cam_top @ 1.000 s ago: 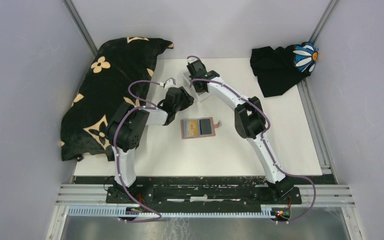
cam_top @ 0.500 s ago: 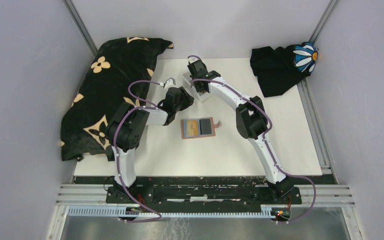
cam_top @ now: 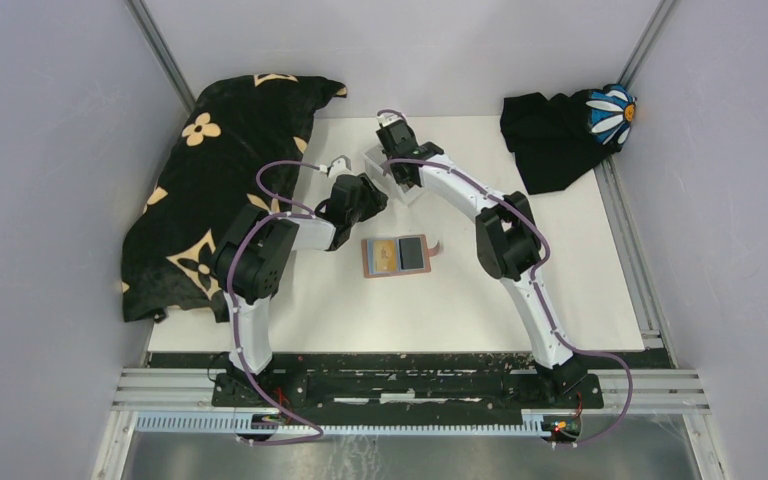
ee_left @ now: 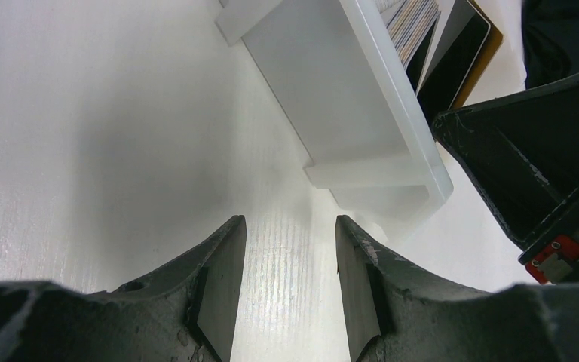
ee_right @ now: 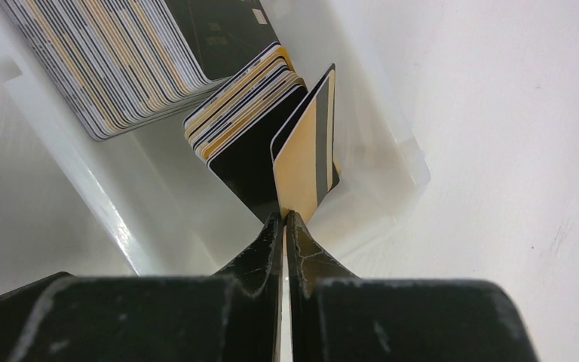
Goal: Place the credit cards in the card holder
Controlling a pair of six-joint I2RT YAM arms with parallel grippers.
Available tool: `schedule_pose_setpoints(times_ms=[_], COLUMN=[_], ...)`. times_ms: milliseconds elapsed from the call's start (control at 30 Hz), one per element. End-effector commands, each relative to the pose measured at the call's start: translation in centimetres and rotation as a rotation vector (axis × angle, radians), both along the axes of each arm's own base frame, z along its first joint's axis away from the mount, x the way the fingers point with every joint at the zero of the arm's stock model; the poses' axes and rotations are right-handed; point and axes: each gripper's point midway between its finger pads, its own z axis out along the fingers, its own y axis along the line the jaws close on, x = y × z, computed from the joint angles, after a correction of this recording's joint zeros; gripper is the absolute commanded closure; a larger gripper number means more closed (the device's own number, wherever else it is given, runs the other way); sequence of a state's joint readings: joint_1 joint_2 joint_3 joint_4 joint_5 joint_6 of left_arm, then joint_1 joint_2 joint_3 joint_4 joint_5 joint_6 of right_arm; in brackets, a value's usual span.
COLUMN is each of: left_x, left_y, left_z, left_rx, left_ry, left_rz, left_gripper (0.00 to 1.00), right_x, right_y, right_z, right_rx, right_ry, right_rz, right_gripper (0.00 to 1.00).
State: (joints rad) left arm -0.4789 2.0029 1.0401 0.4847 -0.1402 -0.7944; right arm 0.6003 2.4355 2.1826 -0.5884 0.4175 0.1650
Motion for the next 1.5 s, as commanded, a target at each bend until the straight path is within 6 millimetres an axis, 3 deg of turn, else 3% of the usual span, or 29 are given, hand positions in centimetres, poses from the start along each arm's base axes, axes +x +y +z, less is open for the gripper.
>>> schedule_pose_setpoints(times_ms=[0, 433, 1467], left_x=[0.6, 0.7, 0.9], left_y=[0.6, 0.6, 0.5], left_z=[0.4, 0.3, 2.7], left_rx=[0.036, 0.04, 0.022], left_ry=[-0.041, -0.044, -0.079], left_rz=[0.005, 0.008, 0.007], left_gripper=[0.46, 0.46, 0.45], right_x=[0.5, 0.7, 0.1], right_y=[-1.3, -2.9, -2.5], right_z=[3.6, 3.7, 6.8], right_rx=[-0.009, -0.017, 0.139], right_ry=[-0.071, -0.081, -0.111], right_rz=[-0.035, -0.064, 0.014], right_gripper=[0.96, 0.97, 0.99])
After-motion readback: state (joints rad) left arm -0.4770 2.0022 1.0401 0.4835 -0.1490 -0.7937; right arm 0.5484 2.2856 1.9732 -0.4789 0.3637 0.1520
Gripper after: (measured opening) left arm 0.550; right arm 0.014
